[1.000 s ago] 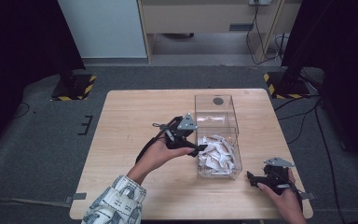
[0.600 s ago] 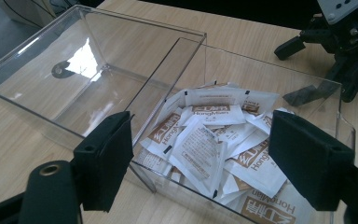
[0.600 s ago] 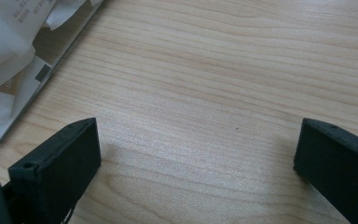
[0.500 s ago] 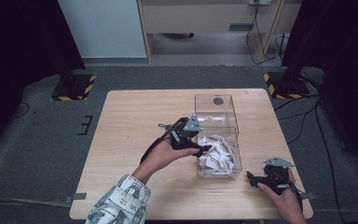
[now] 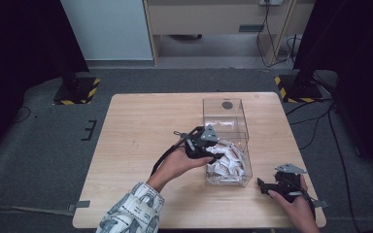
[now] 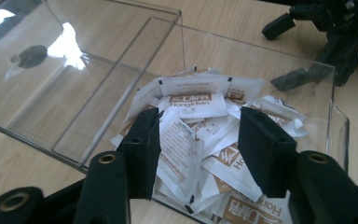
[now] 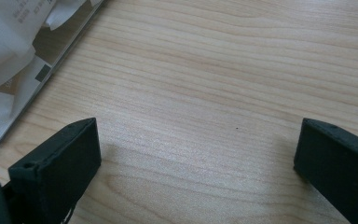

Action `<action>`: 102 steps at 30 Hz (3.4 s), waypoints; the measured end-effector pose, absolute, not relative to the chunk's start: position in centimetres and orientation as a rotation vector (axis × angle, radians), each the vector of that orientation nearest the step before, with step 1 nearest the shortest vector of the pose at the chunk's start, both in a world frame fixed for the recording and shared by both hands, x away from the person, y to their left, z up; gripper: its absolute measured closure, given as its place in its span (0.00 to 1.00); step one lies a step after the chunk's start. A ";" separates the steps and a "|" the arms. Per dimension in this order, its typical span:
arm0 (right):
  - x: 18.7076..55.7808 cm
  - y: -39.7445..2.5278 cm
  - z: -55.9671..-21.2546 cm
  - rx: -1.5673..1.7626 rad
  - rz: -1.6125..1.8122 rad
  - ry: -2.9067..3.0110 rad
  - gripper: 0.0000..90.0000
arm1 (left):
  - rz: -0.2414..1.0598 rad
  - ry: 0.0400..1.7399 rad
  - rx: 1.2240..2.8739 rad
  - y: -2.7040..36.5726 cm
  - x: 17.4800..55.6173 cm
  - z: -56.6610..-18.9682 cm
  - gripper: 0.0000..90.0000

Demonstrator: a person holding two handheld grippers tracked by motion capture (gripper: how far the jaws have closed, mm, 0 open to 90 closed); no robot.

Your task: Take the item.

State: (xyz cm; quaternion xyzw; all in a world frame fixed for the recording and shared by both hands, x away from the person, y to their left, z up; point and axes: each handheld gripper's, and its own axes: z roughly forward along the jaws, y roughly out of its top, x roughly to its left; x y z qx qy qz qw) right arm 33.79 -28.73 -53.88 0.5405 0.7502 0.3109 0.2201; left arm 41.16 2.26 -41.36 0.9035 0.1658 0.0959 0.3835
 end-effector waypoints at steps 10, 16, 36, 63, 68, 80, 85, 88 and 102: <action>33.8 -28.7 -53.9 1.495 0.860 2.075 0.01 | 0.267 0.431 2.327 1.6 41.0 -42.5 0.62; 33.8 -28.7 -53.9 1.495 0.859 2.075 0.01 | 0.282 0.443 2.331 1.5 41.0 -43.0 0.65; 33.8 -28.7 -53.9 1.495 0.860 2.075 0.01 | 0.311 0.466 2.362 0.6 40.9 -43.7 0.73; 33.8 -28.7 -53.9 1.495 0.860 2.075 0.01 | 0.280 0.482 2.376 0.3 41.6 -44.2 0.99; 33.8 -28.7 -53.9 1.495 0.860 2.075 0.01 | 0.263 0.504 2.316 1.0 41.6 -43.3 1.00; 33.8 -28.7 -53.9 1.495 0.860 2.075 0.01 | 0.228 0.520 2.221 3.0 41.9 -41.6 1.00; 33.8 -28.7 -53.9 1.495 0.860 2.075 0.01 | 0.229 0.510 2.202 3.1 41.8 -41.1 1.00; 33.8 -28.7 -53.9 1.494 0.860 2.075 0.01 | 0.232 0.501 2.198 3.1 41.8 -40.9 1.00; 33.8 -28.7 -53.9 1.494 0.860 2.075 0.01 | 0.226 0.479 2.174 3.0 41.6 -40.0 1.00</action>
